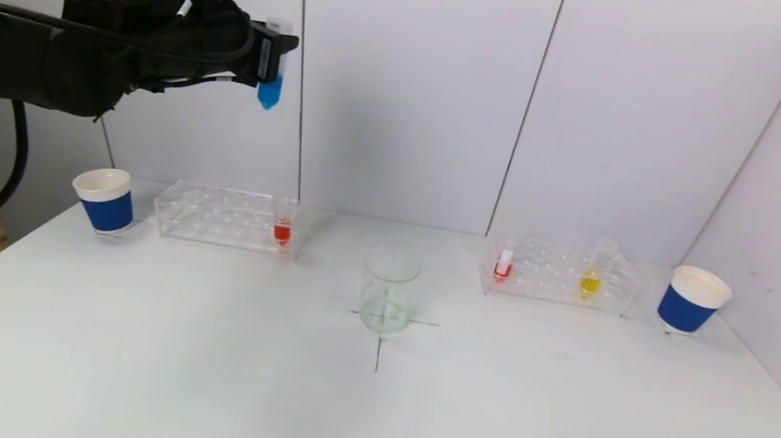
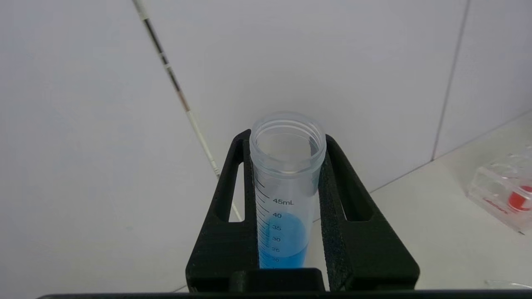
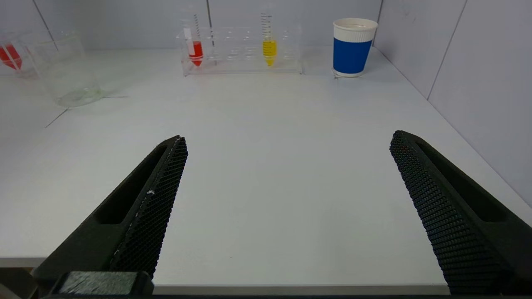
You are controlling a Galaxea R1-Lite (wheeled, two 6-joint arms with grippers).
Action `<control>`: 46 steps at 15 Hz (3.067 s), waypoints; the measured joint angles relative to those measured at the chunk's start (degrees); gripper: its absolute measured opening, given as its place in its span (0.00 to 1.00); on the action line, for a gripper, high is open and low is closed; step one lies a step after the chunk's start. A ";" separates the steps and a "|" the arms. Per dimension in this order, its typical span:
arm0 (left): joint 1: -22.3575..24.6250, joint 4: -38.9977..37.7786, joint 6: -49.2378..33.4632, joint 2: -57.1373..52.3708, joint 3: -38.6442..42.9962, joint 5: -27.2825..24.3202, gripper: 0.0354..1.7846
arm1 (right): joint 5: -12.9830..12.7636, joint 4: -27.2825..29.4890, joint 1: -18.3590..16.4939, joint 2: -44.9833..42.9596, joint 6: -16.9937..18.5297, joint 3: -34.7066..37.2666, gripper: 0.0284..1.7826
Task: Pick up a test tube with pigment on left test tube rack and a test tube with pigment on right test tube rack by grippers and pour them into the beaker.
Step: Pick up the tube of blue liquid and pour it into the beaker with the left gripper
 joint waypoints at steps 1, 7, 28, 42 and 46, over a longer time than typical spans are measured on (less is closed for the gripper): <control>-1.35 0.09 0.67 0.83 -0.74 -1.18 0.23 | 0.02 0.00 0.00 0.00 0.02 0.00 0.99; -7.85 1.05 11.63 6.56 -2.76 -9.52 0.23 | 0.02 0.00 -0.02 0.00 0.02 0.00 0.99; -9.68 13.62 48.46 17.38 -10.45 -23.16 0.23 | -0.01 0.00 -0.02 0.00 0.00 0.00 0.99; -7.67 6.30 65.74 17.77 -3.95 -30.82 0.23 | 0.00 0.00 -0.02 0.00 0.00 0.00 0.99; -7.44 6.25 70.43 17.86 -3.43 -30.82 0.23 | -0.01 0.01 -0.02 0.00 0.00 0.00 0.99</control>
